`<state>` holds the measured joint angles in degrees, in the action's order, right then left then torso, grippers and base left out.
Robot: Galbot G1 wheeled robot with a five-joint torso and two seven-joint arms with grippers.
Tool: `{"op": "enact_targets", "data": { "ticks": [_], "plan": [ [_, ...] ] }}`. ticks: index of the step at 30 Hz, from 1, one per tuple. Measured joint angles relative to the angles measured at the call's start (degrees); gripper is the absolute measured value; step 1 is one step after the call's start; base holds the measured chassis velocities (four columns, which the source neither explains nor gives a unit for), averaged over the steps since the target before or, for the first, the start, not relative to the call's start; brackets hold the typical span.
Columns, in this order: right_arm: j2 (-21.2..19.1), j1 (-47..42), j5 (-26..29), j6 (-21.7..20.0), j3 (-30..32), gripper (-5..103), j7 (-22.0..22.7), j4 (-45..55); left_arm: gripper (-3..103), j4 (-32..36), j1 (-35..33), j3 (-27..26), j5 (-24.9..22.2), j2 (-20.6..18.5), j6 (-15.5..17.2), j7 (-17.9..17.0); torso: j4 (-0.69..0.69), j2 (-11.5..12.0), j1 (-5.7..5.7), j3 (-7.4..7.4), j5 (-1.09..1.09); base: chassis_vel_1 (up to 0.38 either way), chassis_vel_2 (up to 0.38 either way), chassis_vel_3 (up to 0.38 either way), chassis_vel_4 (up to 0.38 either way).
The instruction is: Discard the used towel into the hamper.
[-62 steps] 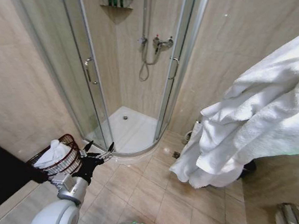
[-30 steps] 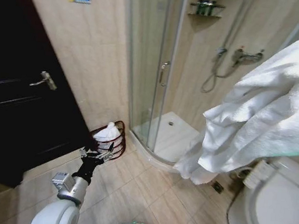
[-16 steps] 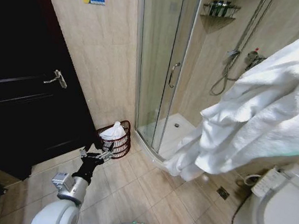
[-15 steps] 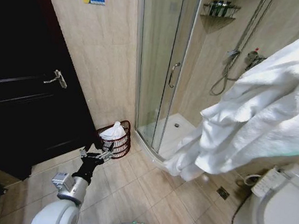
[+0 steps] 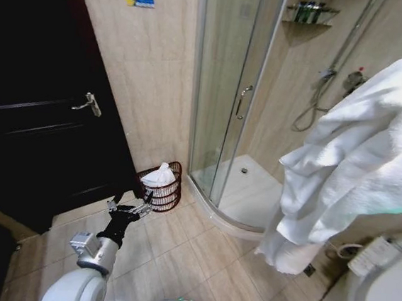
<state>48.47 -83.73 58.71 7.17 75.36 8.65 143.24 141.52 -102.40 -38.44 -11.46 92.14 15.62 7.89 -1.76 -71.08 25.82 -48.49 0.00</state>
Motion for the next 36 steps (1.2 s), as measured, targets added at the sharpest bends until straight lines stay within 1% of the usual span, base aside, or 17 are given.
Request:
{"op": "enact_targets", "data": {
  "ticks": [24,25,32,36],
  "plan": [
    [0.3,0.0,0.3,0.1,0.1,13,0.5,0.0,100,0.0,0.0,0.0,0.0,0.0,0.0,0.0,-0.01,0.0,0.0,0.0,0.0,0.115,0.118,0.11,0.115],
    [0.2,0.0,0.3,0.1,0.0,13,0.5,0.0,100,0.0,0.0,0.0,0.0,0.0,0.0,0.0,-0.04,0.0,0.0,0.0,-0.02,0.119,0.063,0.078,0.098],
    [0.6,0.0,0.0,0.0,-0.2,13,0.2,0.0,100,0.0,0.0,0.0,0.0,0.0,0.0,0.0,0.01,0.0,0.0,0.0,0.01,0.027,0.018,0.024,0.021],
    [0.7,0.0,0.0,0.0,-0.2,13,0.2,0.0,100,0.0,0.0,0.0,0.0,0.0,0.0,0.0,0.0,0.0,0.0,0.0,0.01,0.0,0.0,0.0,0.0]
  ]
}}
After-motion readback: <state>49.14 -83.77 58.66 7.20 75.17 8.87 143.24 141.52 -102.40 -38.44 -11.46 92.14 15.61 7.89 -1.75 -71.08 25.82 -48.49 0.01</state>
